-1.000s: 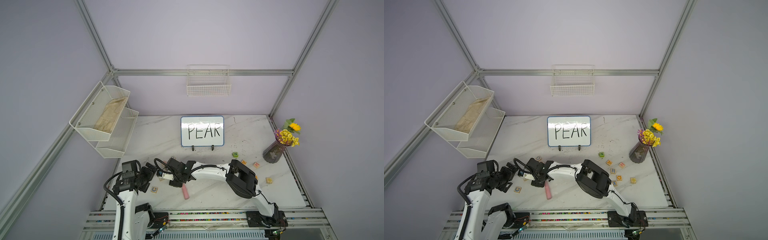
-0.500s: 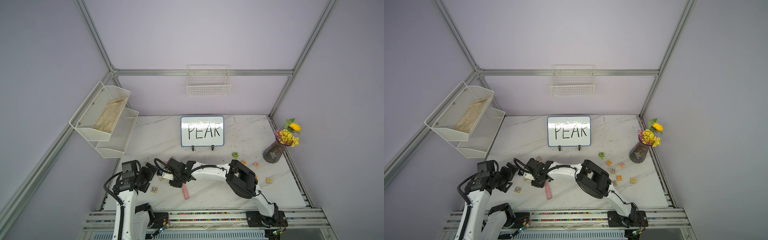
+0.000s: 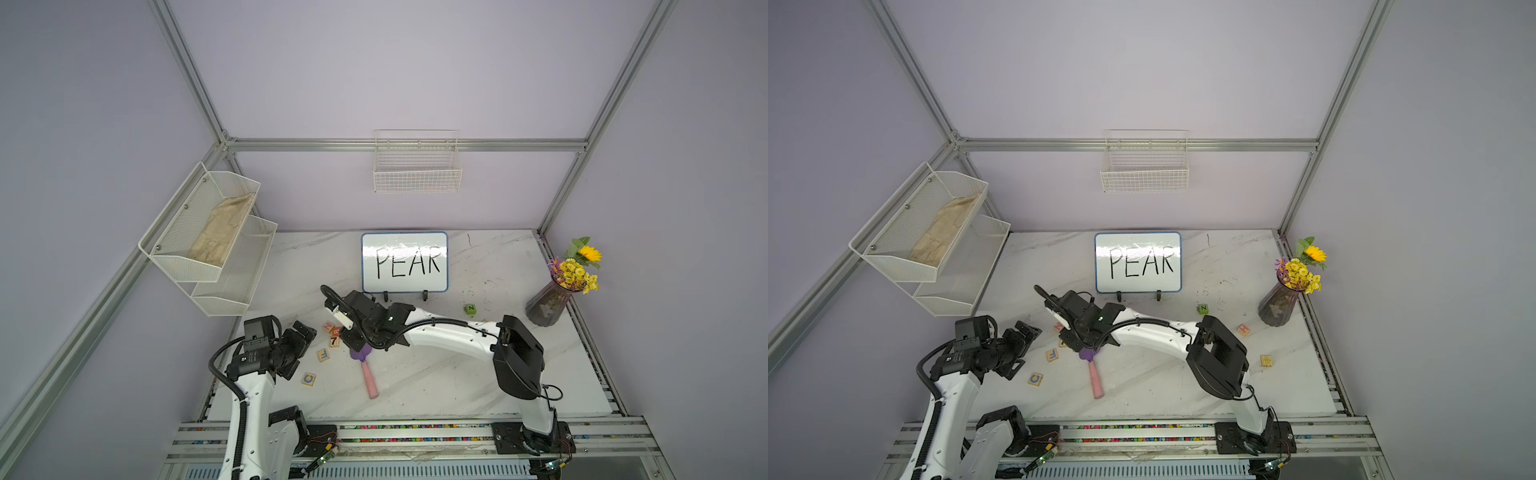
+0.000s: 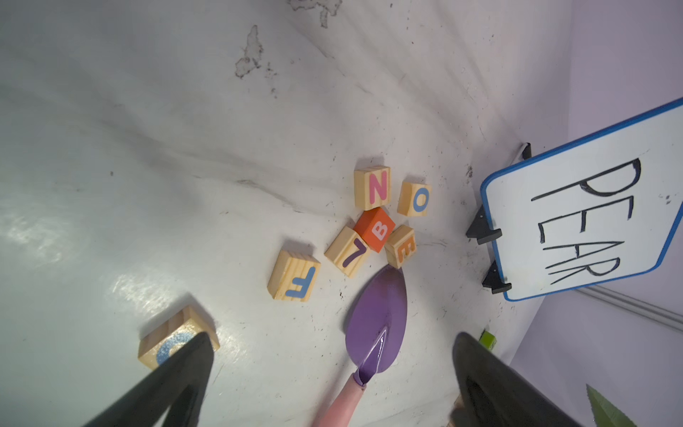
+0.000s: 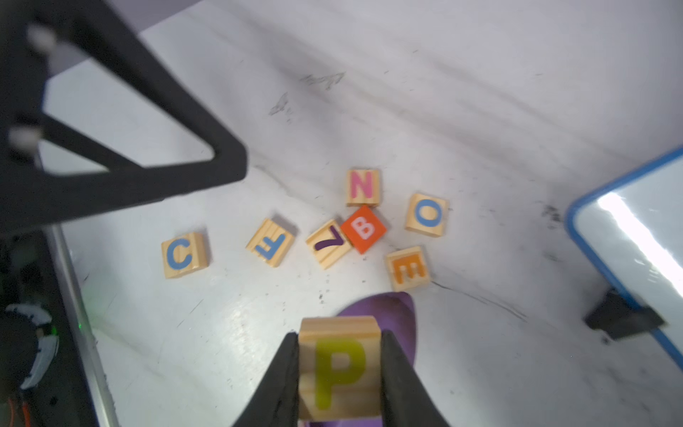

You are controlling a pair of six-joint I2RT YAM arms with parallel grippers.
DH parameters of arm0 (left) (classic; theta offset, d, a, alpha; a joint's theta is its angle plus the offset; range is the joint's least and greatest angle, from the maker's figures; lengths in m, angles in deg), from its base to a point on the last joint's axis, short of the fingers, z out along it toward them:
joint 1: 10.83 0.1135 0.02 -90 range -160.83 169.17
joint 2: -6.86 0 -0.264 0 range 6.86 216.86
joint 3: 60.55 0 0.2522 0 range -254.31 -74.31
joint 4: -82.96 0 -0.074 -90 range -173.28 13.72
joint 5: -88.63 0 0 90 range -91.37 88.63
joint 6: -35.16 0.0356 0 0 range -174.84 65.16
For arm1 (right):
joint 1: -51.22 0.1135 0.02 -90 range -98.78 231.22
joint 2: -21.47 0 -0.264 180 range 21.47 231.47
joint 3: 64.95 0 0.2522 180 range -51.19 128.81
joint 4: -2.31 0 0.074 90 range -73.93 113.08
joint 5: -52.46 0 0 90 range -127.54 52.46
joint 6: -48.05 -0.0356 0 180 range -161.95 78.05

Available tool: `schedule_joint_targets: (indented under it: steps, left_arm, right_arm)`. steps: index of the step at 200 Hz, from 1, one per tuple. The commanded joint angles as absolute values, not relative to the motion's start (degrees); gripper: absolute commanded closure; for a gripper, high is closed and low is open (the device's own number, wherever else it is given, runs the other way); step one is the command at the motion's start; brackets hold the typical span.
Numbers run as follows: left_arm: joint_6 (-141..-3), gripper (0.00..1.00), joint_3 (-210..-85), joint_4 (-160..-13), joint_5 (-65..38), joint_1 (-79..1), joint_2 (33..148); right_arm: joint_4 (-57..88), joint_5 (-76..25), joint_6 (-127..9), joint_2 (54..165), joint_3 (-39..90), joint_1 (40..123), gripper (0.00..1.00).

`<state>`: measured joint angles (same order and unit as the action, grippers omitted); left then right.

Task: Spell the uppercase word “pear” with letter blocks
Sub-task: Pick up the letter block from the center of the board.

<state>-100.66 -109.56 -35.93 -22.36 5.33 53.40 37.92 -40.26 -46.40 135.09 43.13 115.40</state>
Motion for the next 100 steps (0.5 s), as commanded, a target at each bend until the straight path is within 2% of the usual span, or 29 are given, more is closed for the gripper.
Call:
schedule_joint_targets:
  steps: [1, 25, 67, 100]
  left_arm:
    - [-93.95, 0.0, -118.81, -40.32, -25.16, 2.98, 54.79]
    - [-91.64, 0.0, -121.38, -41.42, -23.88, -2.07, 57.34]
    - [-90.32, 0.0, -123.52, -46.02, -22.23, -11.34, 62.91]
    - [-87.05, 0.0, -123.67, -49.23, -22.81, -16.13, 64.88]
  right_arm:
    - [38.14, -48.77, -61.68, 130.18, 37.61, 112.31, 0.75]
    - [37.86, -53.18, -70.96, 127.31, 31.84, 111.69, 0.75]
    - [35.2, -55.09, -86.52, 126.72, 22.3, 112.06, 0.78]
    - [33.59, -59.21, -93.37, 127.5, 18.8, 114.36, 0.79]
